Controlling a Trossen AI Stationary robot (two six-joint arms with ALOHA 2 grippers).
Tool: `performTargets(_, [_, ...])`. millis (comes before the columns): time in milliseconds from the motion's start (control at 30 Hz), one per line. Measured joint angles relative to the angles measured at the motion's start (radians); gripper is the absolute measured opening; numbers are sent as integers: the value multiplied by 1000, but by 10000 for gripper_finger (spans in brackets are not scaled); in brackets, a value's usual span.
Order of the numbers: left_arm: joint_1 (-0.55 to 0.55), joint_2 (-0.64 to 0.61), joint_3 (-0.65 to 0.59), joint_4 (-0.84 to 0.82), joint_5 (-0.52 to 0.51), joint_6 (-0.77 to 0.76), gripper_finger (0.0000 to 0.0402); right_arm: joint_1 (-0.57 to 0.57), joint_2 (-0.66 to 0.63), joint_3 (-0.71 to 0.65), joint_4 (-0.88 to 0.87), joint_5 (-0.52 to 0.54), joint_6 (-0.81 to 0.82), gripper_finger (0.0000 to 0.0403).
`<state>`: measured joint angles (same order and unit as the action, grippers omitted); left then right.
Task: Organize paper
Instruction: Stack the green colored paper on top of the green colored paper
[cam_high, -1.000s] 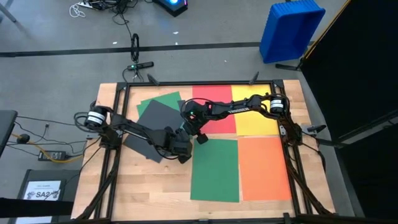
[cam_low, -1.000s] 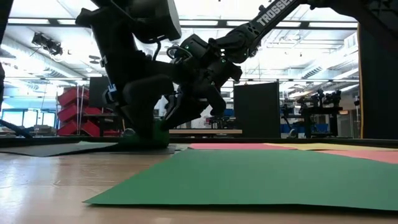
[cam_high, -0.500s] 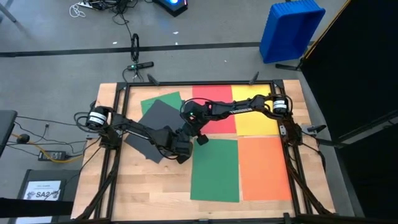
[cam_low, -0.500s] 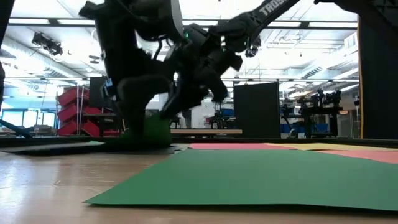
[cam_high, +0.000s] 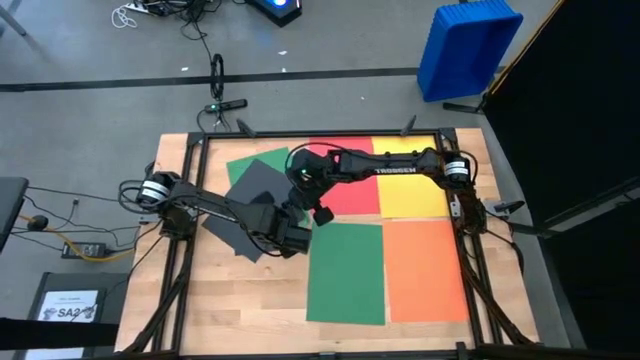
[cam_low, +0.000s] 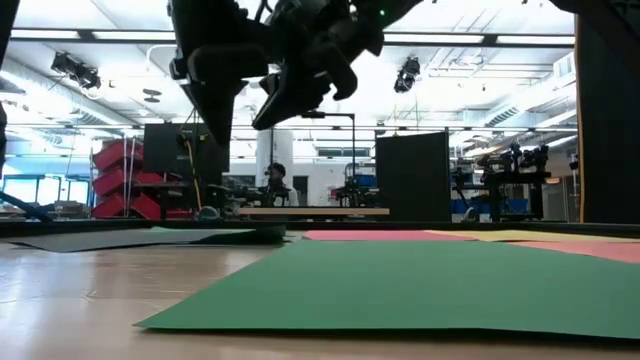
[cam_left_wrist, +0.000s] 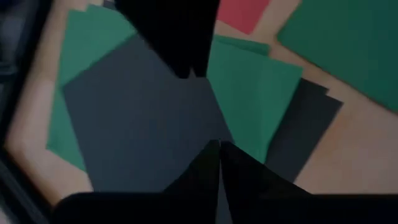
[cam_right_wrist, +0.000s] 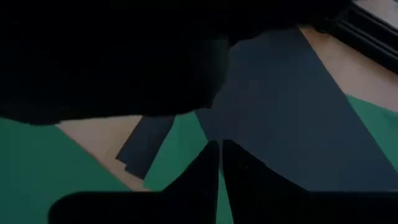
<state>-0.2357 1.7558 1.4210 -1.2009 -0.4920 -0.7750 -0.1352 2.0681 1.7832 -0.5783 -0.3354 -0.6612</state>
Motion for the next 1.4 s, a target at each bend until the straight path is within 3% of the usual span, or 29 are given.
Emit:
performTargets(100, [-22,-21,0,-26,-36,-16,0,1,2,18,-46,6,16,0])
performTargets(200, [-52,-72,-15,-15,-99,-42,0,-1,-10,21,-52,-51,53,0])
performTargets(333, [-85,-183,-94,36,-182,-98,0,-14,-4,2,-94,-48,87,0])
performTargets(600, [-124,-433,-583,631,-144,-169,0,55,-10,-177,85,72,156,0])
performTargets(800, [-118,-508,-796,853,-127,-225,0,68,-42,-313,239,138,236,0])
performTargets(1067, [-69,-513,-839,845,-40,-149,0,126,-42,-353,371,422,214,0])
performTargets(1233, [-28,-515,-836,867,-4,-73,0,201,-43,-353,364,451,153,9])
performTargets(1400, [8,-516,-837,894,-4,1,0,234,-43,-353,327,455,143,63])
